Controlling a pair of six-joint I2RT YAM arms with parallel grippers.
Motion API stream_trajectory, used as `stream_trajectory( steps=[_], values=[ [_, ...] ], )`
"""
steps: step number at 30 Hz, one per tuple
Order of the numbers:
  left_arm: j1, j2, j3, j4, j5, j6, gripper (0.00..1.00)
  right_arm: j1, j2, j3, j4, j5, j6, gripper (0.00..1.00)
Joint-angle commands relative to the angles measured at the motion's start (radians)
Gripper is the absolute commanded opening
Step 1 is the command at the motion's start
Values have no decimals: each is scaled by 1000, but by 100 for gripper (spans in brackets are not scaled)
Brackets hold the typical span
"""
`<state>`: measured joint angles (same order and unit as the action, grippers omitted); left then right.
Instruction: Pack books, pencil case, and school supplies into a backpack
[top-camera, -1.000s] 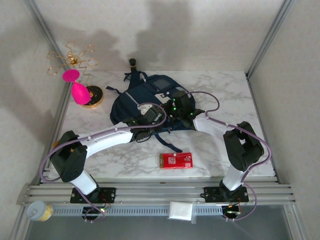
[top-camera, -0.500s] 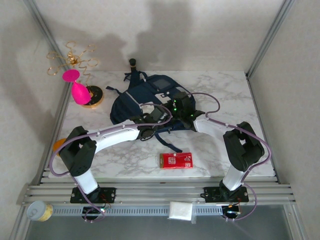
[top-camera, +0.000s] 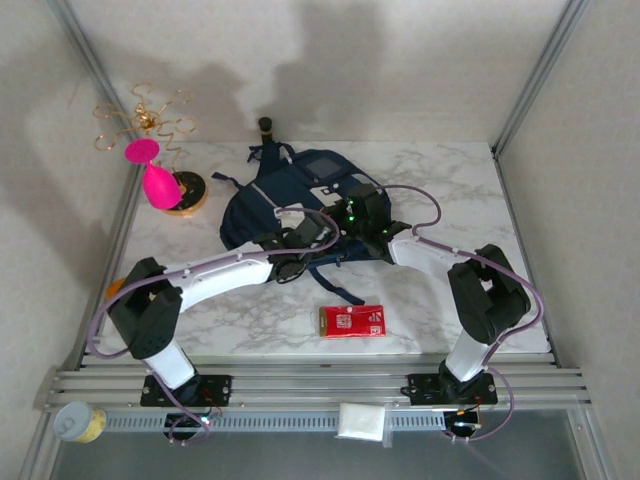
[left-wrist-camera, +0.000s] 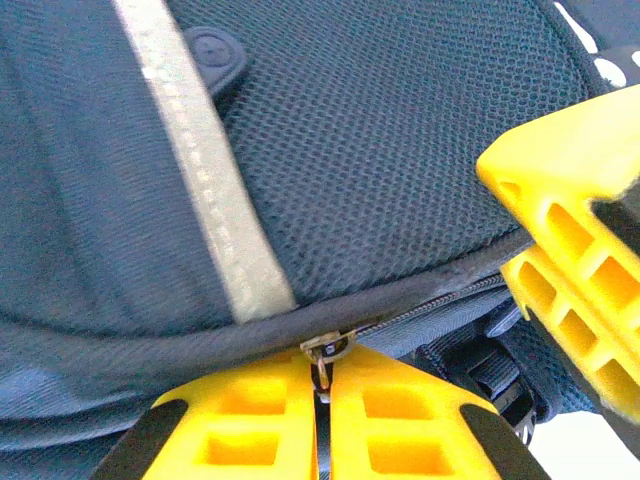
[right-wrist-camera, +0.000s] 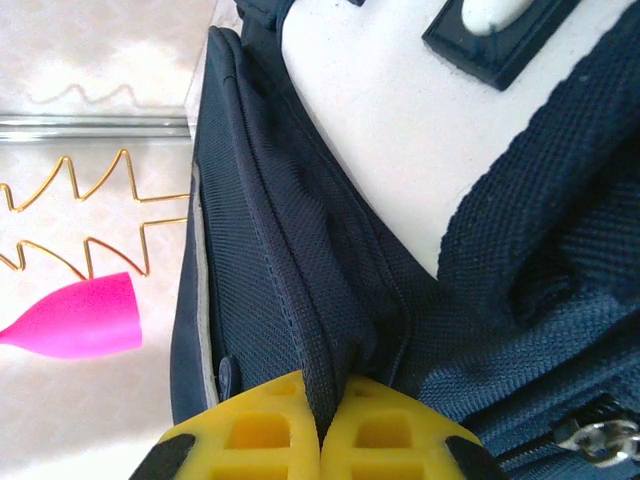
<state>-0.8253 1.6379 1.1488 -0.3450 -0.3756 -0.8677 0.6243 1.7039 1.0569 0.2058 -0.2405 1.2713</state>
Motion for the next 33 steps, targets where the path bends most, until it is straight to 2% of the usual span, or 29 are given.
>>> stream_trajectory(
  steps=[1,8,13,18,20,25,27,30,32,33],
  values=[
    [12,-69,-31,-48,-26,-2,0,-6,-77,11,54,-28,-25,0],
    [20,-149,-99,-91,63,163,0,-75,-153,-38,12,-78,-73,0],
    [78,-177,-142,-83,119,264,0,-158,-154,-24,-30,-177,-139,0],
    [105,-164,-139,-62,187,332,0,-235,-114,52,-114,-225,-245,0],
    [104,-154,-135,-36,252,359,0,-264,-78,117,-176,-251,-313,0],
    [85,-126,-127,66,367,348,0,-299,17,248,-241,-278,-396,0],
    [70,-95,-96,84,370,334,0,-293,48,277,-253,-278,-406,0],
    [57,-56,-57,76,325,314,0,-284,34,257,-285,-273,-400,25],
    [57,-56,-66,88,302,305,0,-255,-25,186,-276,-224,-384,41],
    [57,-61,-72,93,294,303,0,-239,-54,159,-272,-211,-374,46]
  ],
)
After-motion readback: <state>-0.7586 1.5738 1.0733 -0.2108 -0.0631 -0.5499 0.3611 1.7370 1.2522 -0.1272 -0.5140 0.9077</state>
